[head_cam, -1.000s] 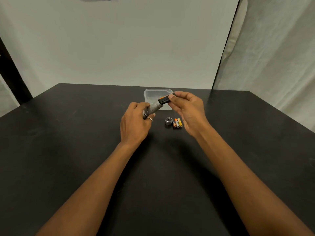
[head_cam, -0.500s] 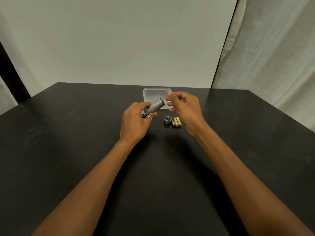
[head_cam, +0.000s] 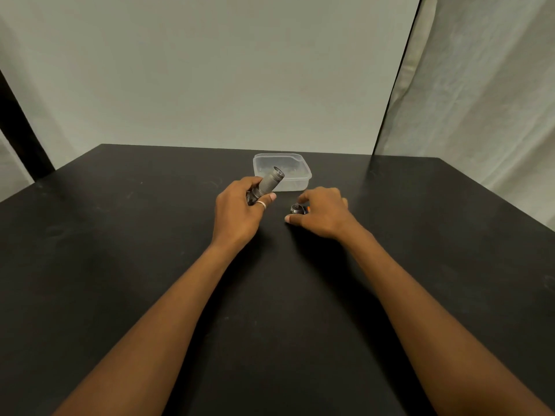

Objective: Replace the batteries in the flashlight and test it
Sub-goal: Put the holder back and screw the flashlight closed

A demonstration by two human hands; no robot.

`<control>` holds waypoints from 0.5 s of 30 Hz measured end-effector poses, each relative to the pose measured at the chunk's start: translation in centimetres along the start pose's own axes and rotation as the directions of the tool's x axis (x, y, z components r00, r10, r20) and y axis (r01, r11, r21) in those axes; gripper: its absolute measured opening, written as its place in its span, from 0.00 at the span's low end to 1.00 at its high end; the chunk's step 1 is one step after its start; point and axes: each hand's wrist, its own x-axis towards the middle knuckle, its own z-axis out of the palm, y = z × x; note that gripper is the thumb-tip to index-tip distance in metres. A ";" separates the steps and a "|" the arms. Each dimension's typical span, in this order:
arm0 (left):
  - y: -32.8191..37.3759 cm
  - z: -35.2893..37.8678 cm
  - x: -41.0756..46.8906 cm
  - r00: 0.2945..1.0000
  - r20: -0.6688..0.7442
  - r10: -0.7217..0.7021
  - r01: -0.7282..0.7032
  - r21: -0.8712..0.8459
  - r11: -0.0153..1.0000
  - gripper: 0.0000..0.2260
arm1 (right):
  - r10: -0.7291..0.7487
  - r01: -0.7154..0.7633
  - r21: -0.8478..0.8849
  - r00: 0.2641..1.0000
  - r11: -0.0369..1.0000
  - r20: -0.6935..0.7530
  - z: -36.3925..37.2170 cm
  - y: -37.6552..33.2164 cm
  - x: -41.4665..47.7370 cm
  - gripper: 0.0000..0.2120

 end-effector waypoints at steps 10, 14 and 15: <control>0.1 -0.1 0.0 1.000 0.004 0.026 -0.026 0.001 1.000 0.15 | -0.020 0.137 0.476 0.970 0.869 -0.243 -1.2 -0.9 -0.7 0.12; 0.1 0.0 0.0 1.000 0.013 0.016 -0.016 0.026 1.000 0.15 | 0.056 0.082 0.790 0.988 0.607 -0.146 -2.0 -1.4 -0.8 0.18; 0.1 -0.1 0.1 1.000 0.014 0.012 -0.013 0.026 1.000 0.16 | 0.068 0.060 0.856 0.991 0.514 -0.111 -2.0 -1.6 -0.9 0.19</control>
